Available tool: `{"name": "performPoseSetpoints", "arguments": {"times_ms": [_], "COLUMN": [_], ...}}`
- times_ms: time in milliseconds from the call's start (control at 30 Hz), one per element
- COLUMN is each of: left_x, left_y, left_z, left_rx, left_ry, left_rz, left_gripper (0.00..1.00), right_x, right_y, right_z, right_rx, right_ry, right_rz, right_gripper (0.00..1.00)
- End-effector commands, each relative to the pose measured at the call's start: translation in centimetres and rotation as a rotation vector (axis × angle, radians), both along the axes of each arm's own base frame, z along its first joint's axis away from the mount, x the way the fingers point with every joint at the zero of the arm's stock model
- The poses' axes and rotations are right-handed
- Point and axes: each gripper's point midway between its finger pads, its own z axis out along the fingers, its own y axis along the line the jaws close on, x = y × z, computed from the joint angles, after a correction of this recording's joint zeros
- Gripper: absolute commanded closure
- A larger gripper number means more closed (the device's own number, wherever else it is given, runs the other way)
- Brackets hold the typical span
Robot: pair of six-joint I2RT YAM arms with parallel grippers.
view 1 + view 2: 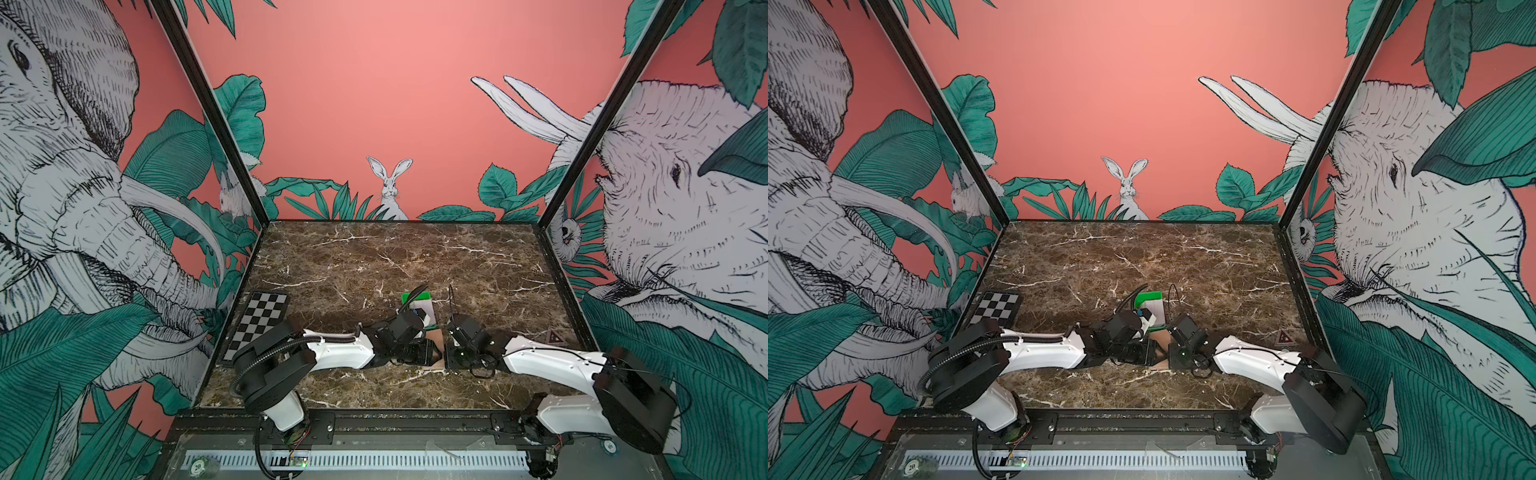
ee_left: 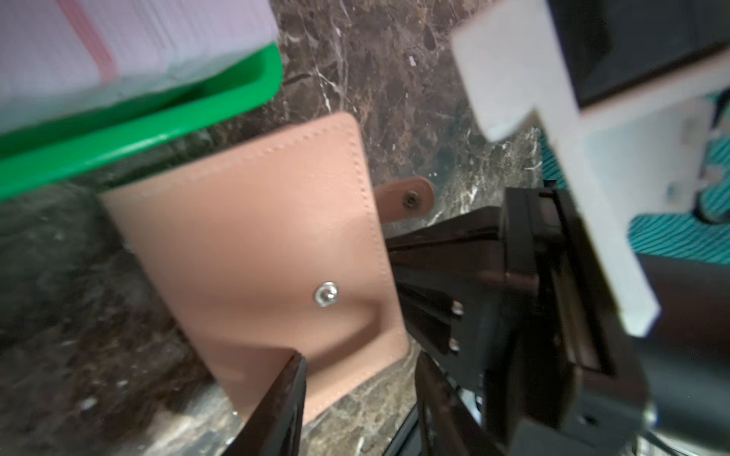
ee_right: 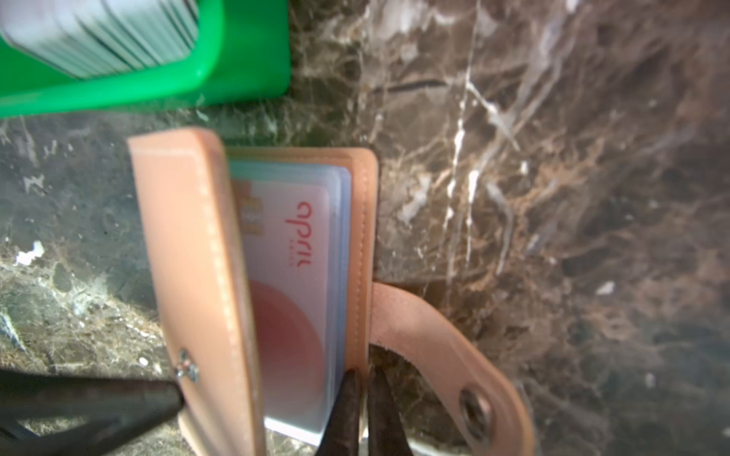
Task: Insert credit cards into a card holder
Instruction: Close the card holder at the center of the table.
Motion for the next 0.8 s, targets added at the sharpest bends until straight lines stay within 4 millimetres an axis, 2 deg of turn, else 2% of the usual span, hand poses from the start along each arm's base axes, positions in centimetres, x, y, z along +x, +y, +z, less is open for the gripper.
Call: {"name": "performPoseSetpoints", "arguments": {"times_ms": [0, 200, 433, 633, 767], "left_x": [0.7, 0.8, 0.8, 0.7, 0.5], "left_y": [1.1, 1.6, 1.8, 1.6, 1.4], "left_z": [-0.7, -1.8, -2.8, -3.0, -3.5], "left_rx": [0.077, 0.131, 0.148, 0.144, 0.139], "left_ry": [-0.045, -0.037, -0.016, 0.000, 0.021], "left_rz": [0.032, 0.037, 0.059, 0.062, 0.063], "left_gripper": [0.61, 0.68, 0.69, 0.69, 0.70], "right_x": [-1.0, -0.4, 0.5, 1.5, 2.1], "right_y": [-1.5, -1.9, -2.2, 0.3, 1.5], "right_z": [-0.3, 2.1, 4.8, 6.1, 5.9], "right_rx": [-0.046, -0.024, -0.024, 0.052, 0.067], "right_ry": [0.017, -0.048, -0.116, -0.129, -0.126], "right_rz": [-0.020, -0.038, -0.056, -0.006, 0.009], "right_gripper": [0.92, 0.92, 0.91, 0.90, 0.90]}}
